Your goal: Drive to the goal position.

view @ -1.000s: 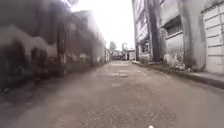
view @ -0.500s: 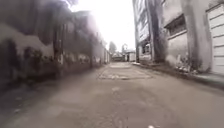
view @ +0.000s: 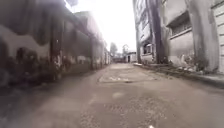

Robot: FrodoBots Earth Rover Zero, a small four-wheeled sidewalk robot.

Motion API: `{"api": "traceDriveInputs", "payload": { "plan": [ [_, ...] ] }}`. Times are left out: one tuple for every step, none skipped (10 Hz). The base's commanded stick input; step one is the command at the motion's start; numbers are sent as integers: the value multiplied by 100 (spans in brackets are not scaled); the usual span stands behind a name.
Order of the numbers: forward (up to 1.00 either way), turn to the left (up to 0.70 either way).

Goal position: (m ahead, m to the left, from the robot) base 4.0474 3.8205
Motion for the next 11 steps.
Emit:
{"api": "traceDriveInputs", "payload": {
  "plan": [
    [50, 0],
    [50, 0],
    [50, 0],
    [50, 0],
    [50, 0],
    [50, -11],
    [50, -36],
    [50, -40],
    [50, -16],
    [50, -2],
    [50, -1]
  ]
}}
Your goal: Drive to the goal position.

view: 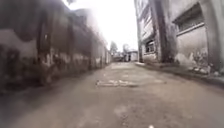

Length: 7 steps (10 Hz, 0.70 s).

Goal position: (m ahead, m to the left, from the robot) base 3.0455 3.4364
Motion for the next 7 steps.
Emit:
{"api": "traceDriveInputs", "payload": {
  "plan": [
    [50, 0],
    [50, 0],
    [50, 0],
    [50, 0],
    [50, 0],
    [50, 0],
    [50, 0]
  ]
}}
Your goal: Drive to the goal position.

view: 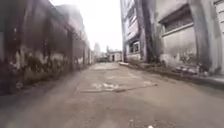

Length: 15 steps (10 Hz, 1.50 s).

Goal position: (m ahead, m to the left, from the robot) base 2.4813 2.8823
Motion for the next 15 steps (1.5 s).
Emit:
{"api": "traceDriveInputs", "payload": {
  "plan": [
    [50, 0],
    [50, 0],
    [50, 0],
    [50, 0],
    [50, 0],
    [50, 0],
    [50, 0],
    [50, 0],
    [50, 0],
    [50, 0],
    [50, 0],
    [50, 0],
    [50, 0],
    [50, 0],
    [50, 0]
  ]
}}
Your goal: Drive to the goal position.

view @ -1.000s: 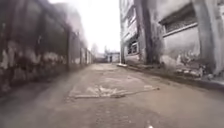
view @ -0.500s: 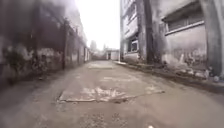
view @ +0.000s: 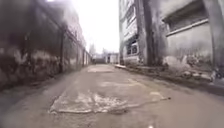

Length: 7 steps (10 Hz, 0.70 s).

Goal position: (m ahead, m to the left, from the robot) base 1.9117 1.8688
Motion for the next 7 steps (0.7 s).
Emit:
{"api": "traceDriveInputs", "payload": {
  "plan": [
    [50, 0],
    [50, 0],
    [50, 0],
    [50, 0],
    [50, 0],
    [50, 0],
    [50, 0]
  ]
}}
